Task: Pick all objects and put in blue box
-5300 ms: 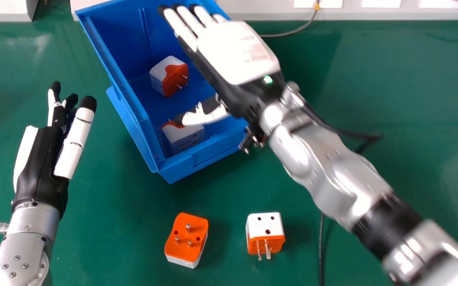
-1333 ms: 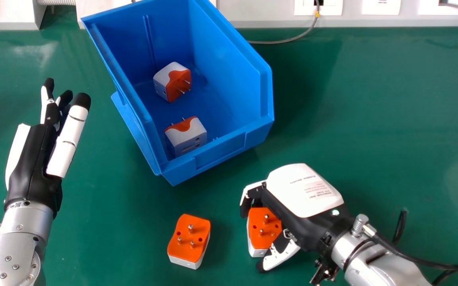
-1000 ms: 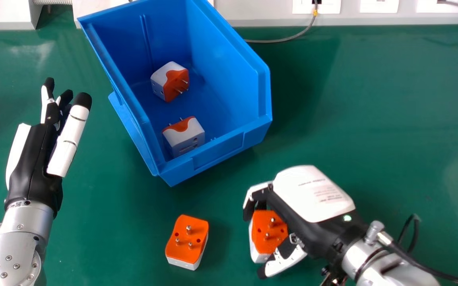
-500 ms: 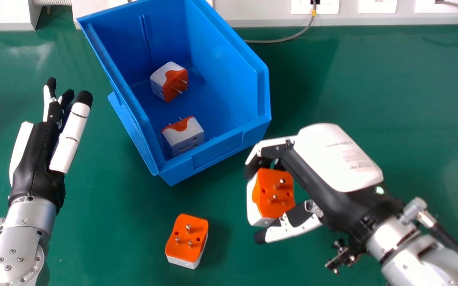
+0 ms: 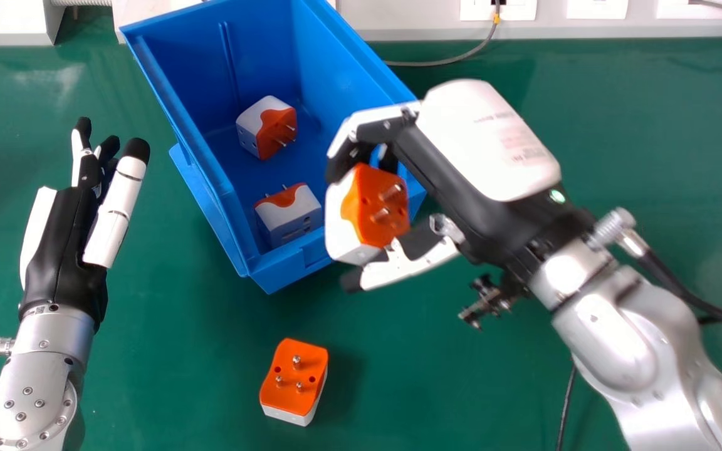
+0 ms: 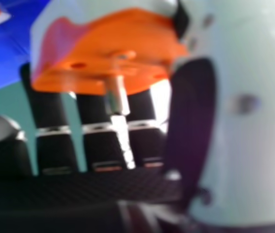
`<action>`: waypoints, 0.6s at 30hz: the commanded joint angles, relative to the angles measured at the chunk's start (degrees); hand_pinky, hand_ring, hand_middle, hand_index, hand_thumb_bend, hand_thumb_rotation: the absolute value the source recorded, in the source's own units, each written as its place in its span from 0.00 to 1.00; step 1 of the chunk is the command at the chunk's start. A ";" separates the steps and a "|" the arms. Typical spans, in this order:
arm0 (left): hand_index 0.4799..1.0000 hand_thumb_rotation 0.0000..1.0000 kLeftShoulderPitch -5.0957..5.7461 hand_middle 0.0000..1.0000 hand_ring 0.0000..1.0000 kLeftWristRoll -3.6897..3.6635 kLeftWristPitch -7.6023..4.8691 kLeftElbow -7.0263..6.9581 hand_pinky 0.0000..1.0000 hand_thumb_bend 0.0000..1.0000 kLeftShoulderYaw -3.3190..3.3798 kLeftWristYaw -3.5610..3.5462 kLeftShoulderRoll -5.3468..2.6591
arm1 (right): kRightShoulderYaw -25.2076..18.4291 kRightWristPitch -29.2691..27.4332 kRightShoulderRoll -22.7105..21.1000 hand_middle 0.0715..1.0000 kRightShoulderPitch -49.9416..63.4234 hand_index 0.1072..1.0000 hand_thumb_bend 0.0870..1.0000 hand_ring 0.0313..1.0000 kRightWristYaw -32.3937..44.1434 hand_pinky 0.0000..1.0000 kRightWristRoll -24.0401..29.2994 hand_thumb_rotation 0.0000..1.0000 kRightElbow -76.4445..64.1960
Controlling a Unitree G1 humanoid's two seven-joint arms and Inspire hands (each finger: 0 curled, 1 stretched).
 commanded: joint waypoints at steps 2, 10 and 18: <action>0.97 0.89 -0.52 0.99 0.99 0.33 -0.75 -0.55 0.98 0.55 0.00 0.39 0.32 | 0.92 -1.11 1.96 0.10 -7.46 0.41 0.44 0.07 -3.30 0.06 -1.86 0.14 4.37; 0.97 0.89 -0.45 0.99 0.99 0.16 -1.18 -0.15 0.97 0.56 -0.09 0.24 0.26 | 3.57 -2.12 6.30 0.12 -22.93 0.41 0.44 0.08 -8.65 0.06 -3.88 0.14 22.62; 0.97 0.89 -0.39 0.99 0.99 0.33 -0.79 -0.45 0.97 0.56 -0.25 0.43 0.20 | 8.12 0.86 11.70 0.14 -38.52 0.41 0.44 0.08 -13.74 0.06 -7.36 0.14 45.13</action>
